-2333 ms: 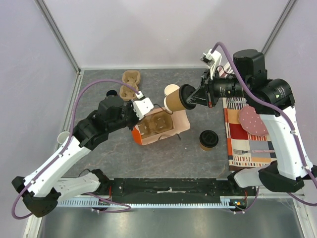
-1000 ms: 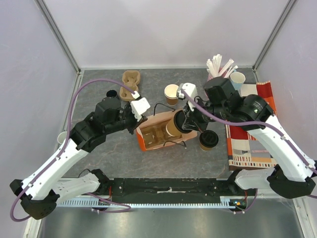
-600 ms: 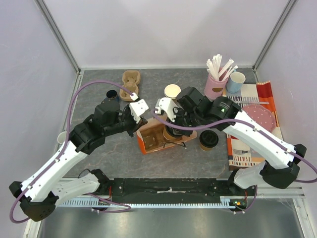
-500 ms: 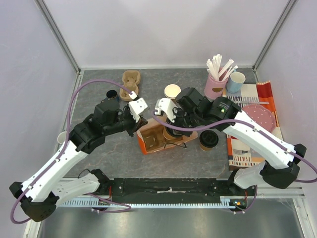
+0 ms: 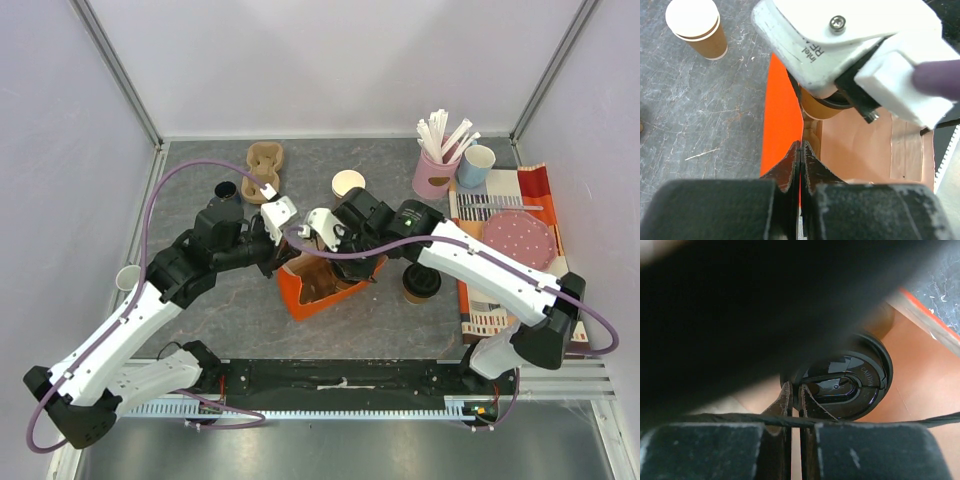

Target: Pack the takeout coffee

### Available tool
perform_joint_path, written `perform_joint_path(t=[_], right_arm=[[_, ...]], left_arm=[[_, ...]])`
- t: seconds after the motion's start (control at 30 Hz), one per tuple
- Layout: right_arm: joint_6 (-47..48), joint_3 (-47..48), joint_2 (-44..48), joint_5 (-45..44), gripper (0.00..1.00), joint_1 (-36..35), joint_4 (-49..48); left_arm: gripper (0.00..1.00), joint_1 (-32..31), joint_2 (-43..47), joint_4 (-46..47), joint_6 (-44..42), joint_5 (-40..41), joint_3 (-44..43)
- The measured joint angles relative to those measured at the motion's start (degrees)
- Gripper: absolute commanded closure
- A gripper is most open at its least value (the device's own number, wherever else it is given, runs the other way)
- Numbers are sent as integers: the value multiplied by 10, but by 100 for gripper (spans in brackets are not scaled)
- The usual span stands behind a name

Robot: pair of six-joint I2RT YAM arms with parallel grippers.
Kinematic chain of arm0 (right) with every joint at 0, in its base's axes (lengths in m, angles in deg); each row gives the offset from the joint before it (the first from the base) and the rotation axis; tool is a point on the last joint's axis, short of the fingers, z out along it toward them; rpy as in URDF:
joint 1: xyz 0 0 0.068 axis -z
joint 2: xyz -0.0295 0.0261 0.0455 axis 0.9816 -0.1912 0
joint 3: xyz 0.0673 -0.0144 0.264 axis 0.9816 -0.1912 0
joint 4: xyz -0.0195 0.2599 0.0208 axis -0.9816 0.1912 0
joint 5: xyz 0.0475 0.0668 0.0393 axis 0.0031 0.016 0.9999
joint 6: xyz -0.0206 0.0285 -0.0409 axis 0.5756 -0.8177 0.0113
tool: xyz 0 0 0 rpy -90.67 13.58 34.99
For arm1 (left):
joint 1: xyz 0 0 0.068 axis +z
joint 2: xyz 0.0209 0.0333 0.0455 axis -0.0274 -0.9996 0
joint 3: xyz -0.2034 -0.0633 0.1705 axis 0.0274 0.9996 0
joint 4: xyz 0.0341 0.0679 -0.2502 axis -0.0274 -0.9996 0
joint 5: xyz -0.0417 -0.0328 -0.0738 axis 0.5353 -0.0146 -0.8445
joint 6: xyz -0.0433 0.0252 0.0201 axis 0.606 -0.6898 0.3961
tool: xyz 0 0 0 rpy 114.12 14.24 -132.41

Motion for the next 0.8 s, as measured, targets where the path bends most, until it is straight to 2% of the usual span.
perform_joint_path(t=[0.33,0.8], right_arm=[[-10,-2,-28,-9,100,10,-20],[-53,-7,-98,-24,100,34,-59]], left_arm=[[98,58,-6,4,15,-26,9],[98,66,-7,3,15,-62,20]])
